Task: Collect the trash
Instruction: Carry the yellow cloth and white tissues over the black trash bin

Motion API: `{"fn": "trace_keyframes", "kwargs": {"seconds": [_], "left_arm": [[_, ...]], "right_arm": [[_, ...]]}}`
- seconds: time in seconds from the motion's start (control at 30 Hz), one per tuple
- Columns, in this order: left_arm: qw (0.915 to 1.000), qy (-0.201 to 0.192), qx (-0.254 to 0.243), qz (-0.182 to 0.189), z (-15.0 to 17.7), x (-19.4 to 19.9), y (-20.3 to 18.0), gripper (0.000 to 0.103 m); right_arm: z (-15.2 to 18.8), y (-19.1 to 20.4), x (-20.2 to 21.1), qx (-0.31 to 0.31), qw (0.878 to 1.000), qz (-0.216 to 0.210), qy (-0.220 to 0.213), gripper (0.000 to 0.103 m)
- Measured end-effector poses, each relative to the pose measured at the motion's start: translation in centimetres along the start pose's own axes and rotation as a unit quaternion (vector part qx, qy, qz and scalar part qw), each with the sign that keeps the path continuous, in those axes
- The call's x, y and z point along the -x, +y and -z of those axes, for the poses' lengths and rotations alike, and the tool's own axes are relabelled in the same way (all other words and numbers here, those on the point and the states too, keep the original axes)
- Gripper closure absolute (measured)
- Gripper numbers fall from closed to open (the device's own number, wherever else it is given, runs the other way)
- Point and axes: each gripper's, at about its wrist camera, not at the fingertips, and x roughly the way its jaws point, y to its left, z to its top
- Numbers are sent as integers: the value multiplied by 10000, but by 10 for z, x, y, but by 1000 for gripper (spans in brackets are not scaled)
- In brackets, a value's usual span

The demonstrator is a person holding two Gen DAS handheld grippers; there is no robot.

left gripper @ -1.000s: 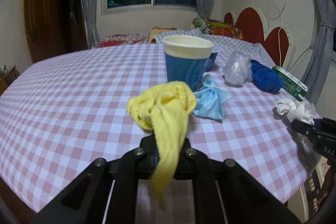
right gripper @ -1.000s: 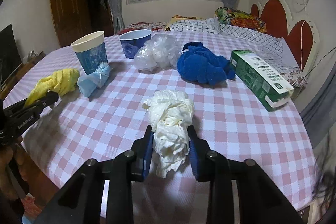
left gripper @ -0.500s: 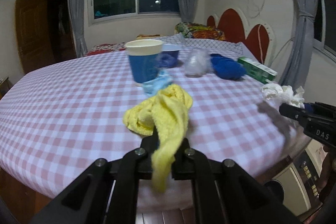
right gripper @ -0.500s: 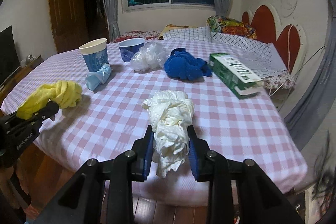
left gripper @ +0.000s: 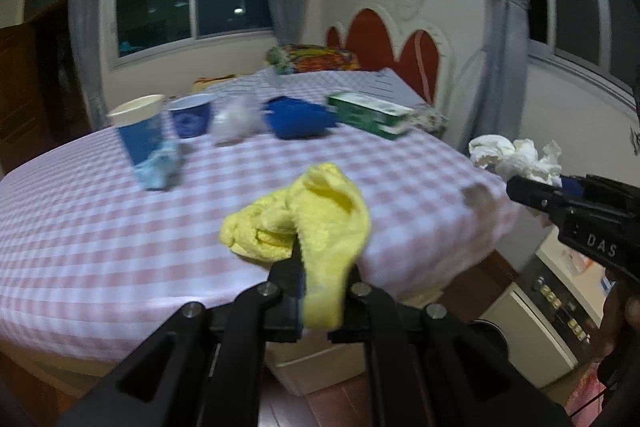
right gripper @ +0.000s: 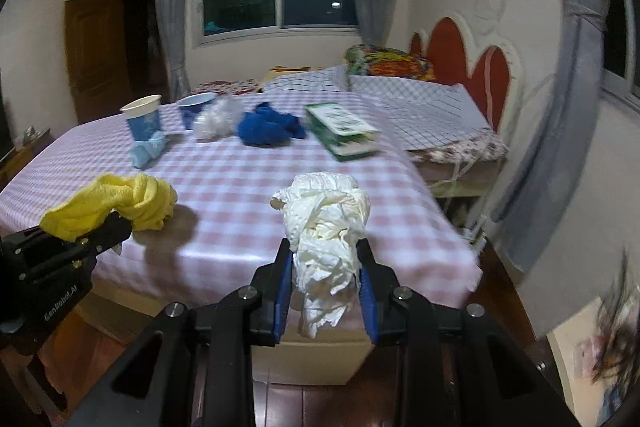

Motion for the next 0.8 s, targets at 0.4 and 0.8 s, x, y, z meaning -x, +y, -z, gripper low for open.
{"fn": "trace_keyframes", "kwargs": {"seconds": [0.4,0.8], "left_arm": [[9964,84,-514,667,-1,-11,-94,95],[9863,318,-922,1330,19,-20,-177,96]], "right_arm": [[37,-95,33,-554,9965,619,98,71],[86,-177,59,-1031,9882,1092,307,71]]}}
